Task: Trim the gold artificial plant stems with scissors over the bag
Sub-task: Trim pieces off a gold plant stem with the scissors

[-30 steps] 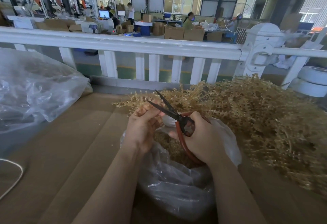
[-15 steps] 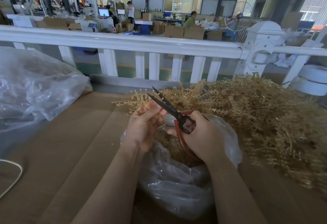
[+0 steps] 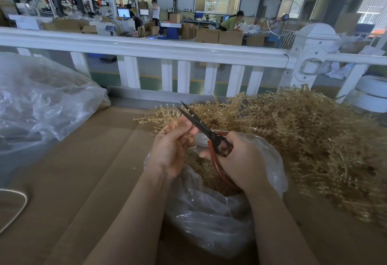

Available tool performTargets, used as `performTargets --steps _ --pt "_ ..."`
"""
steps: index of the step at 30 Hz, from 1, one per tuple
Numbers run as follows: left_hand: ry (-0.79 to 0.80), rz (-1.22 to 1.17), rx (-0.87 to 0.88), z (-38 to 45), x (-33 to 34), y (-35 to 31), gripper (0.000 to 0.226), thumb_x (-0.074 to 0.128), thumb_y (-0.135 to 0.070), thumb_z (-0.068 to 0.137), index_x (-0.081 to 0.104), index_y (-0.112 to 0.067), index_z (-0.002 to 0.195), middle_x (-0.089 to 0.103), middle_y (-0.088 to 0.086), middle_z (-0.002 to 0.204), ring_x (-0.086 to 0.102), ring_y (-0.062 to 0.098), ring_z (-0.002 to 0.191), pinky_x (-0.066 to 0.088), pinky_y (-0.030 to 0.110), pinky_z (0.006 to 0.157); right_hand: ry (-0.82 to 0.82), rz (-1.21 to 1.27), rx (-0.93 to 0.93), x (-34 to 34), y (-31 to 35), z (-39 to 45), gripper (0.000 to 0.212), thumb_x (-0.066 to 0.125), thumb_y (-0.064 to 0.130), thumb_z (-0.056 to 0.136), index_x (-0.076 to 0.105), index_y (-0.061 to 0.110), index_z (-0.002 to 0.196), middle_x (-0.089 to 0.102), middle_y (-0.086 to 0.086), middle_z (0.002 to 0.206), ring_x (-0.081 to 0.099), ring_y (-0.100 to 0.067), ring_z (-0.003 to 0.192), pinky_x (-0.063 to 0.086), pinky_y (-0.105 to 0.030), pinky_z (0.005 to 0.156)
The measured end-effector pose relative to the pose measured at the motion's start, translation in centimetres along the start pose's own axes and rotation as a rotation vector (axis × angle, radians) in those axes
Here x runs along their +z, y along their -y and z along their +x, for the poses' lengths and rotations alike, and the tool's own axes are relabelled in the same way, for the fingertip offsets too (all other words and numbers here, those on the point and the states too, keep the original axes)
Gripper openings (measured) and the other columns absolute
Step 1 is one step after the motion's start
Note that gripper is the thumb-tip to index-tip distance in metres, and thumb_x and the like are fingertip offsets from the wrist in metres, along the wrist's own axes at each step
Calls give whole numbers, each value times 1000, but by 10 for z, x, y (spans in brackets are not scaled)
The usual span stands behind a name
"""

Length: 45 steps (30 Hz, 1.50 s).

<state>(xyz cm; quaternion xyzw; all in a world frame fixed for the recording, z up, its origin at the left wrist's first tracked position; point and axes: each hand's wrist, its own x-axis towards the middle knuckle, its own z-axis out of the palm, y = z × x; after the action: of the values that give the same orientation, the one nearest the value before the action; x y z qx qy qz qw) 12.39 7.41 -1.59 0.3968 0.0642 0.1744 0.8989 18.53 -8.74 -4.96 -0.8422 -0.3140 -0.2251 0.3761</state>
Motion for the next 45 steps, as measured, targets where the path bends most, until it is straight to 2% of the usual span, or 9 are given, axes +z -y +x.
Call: performTargets --steps 6,11,19,24,29,32,38,42,45 --pt "4 31 -4 -2 1 0 23 71 -8 69 65 -13 91 68 1 81 65 9 67 50 19 58 9 -44 41 0 0 1 62 53 94 60 43 34 75 55 18 59 55 14 79 43 -10 54" --pt "29 75 1 -2 0 -1 21 72 -11 68 65 -13 88 68 0 76 65 9 66 49 22 61 -5 -8 35 0 2 0 56 56 91 61 38 39 72 51 19 56 55 16 78 41 -4 65" --pt "76 53 23 1 -3 0 11 69 -6 75 64 -14 82 64 1 70 61 10 63 49 20 60 8 -32 45 -1 3 2 64 51 94 60 43 32 73 53 15 57 56 8 75 43 -14 51" --pt "90 85 21 2 -3 1 9 68 -7 75 63 -13 81 63 2 70 59 11 63 49 20 60 30 4 62 -2 4 2 62 49 95 59 42 35 73 53 16 58 56 10 77 44 -11 58" --pt "80 103 49 2 -4 2 10 69 -9 72 64 -12 80 64 3 69 61 12 64 50 21 59 8 -6 48 -3 5 1 64 55 90 62 45 28 72 52 12 58 55 -5 58 43 -19 51" --pt "77 105 63 2 -5 3 13 74 -15 73 66 -15 84 69 0 76 65 11 68 50 22 59 15 -5 60 -3 4 1 65 58 87 62 44 25 71 52 10 58 52 -6 54 41 -22 49" --pt "23 112 105 2 -8 3 10 71 -27 80 65 -19 82 66 -4 75 61 8 69 49 24 68 47 66 46 -3 3 0 56 62 86 63 41 34 69 47 12 56 53 -1 63 42 -13 56" --pt "-11 127 127 0 -5 2 5 72 -19 77 69 -21 73 68 -2 72 60 9 64 46 29 71 68 103 -9 -3 4 0 32 67 81 67 42 65 79 56 33 80 54 8 68 41 -7 61" --pt "-17 165 135 0 -3 1 10 70 -16 82 70 -19 73 68 0 71 60 10 62 48 29 71 77 116 10 -5 7 1 34 65 83 65 47 59 80 58 32 78 56 9 71 41 -7 61"
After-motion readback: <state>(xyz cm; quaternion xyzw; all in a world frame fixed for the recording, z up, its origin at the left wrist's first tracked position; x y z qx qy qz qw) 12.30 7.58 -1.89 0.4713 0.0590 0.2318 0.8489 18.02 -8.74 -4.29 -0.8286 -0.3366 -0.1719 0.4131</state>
